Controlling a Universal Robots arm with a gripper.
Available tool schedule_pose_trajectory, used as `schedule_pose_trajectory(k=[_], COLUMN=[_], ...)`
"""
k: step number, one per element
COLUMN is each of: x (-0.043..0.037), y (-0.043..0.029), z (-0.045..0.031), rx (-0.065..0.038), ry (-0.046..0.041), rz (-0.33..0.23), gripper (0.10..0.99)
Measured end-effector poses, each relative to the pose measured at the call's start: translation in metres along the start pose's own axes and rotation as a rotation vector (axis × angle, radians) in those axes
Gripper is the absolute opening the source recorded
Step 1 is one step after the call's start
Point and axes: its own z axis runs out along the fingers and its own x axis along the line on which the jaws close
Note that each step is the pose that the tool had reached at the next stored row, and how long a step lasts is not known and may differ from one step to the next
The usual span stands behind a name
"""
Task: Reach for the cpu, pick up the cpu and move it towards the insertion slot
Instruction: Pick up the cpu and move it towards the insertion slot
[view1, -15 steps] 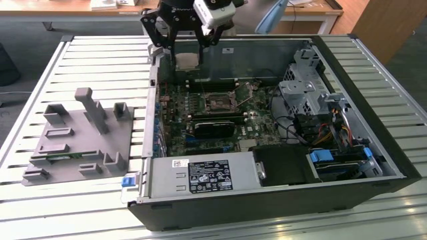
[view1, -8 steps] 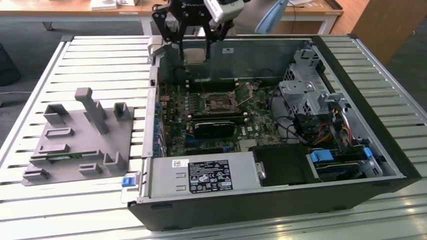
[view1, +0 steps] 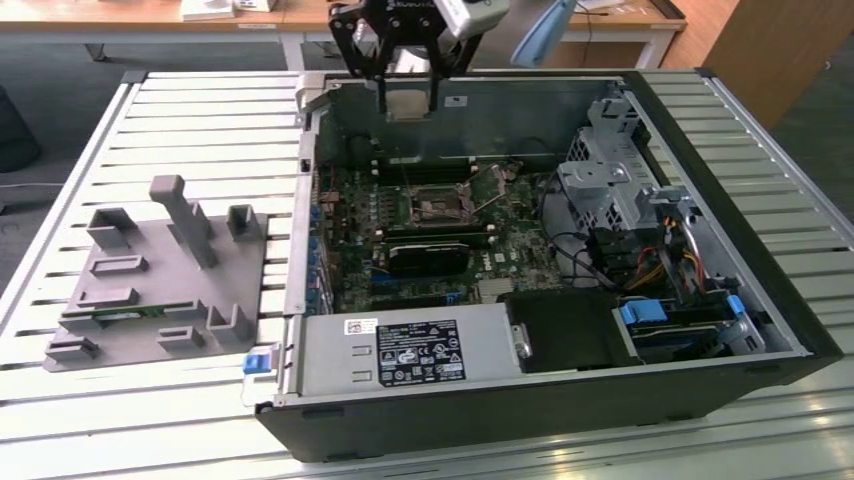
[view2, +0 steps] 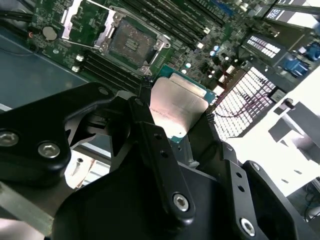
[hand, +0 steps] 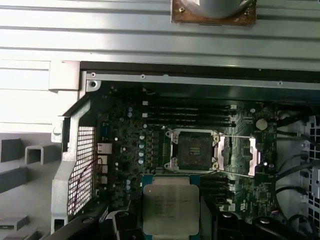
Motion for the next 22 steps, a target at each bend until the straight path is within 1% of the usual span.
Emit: schedule_pose_trajectory(k=[10, 13, 17, 22], x=[-0.0224, -0.0277, -0.0319, -0.0319], y=[0.0089, 0.0106, 0.0115, 0.0116], z=[0.0029, 0.0037, 0.0045, 0.0045], rx=[0.0, 0.0, 0.0, 0.0], ry=[-0.0001, -0.0004, -0.0015, -0.002], rz=[0.0, 0.0, 0.0, 0.0], gripper=[0.545, 0.545, 0.545, 0.545])
